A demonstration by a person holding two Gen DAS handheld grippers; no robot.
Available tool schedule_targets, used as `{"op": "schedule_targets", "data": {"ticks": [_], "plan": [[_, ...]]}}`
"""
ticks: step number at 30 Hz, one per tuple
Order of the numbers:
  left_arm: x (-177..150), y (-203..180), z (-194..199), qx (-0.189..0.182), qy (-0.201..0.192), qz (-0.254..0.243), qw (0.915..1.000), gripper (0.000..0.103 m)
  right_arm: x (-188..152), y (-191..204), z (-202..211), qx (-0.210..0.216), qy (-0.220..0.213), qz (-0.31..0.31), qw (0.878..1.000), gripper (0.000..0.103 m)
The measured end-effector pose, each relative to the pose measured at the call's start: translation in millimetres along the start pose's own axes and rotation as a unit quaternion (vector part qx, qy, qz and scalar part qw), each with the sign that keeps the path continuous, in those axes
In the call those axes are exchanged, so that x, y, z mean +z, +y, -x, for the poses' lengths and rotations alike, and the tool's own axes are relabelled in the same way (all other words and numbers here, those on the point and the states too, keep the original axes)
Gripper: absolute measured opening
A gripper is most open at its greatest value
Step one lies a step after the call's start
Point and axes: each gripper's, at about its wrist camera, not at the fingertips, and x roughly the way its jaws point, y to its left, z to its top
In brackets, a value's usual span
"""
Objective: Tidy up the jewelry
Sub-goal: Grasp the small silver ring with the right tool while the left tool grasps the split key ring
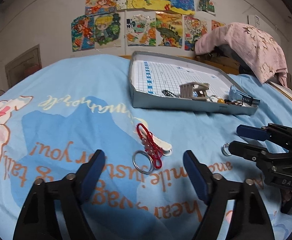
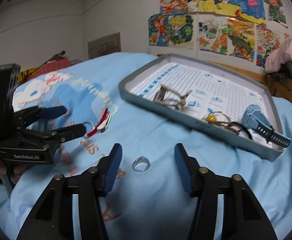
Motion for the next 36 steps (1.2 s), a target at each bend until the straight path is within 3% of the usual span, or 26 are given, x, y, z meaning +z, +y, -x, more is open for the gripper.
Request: {"op": "schedule_targets", "data": {"ticks": [8, 11, 21, 28, 36], "plan": [[-2.7, 1.0, -11.8, -0.025, 0.032, 0.001, 0.9992, 0.063, -3.0, -0.9, -8.8, 0.019, 0.024, -0.007, 1.000, 0.039], [-3.9, 1.4, -16.8, -0.023, 0.046, 0.003, 0.9987, 0.062, -4.2, -1.4, -13.0, 0.023, 0.034, -0.012, 0.999, 0.030], [-5.6, 4.9, -29.4, -0.010, 0.082, 0.001, 0.9966, 0.052, -6.7, -2.6, -21.6, 0.033, 0.056, -0.031, 0.997, 0.030], [-7.1, 1.1, -29.2, -0.002, 0.094, -0.035, 0.9950, 0.047, -6.1, -2.5, -24.1, 0.036, 0.062, -0.035, 0.997, 0.030], [-3.6, -11.6, -39.6, 0.019, 0.110, -0.120, 0.9865, 0.031, -7.0, -2.6, -28.1, 0.036, 0.067, -0.037, 0.996, 0.030]]}}
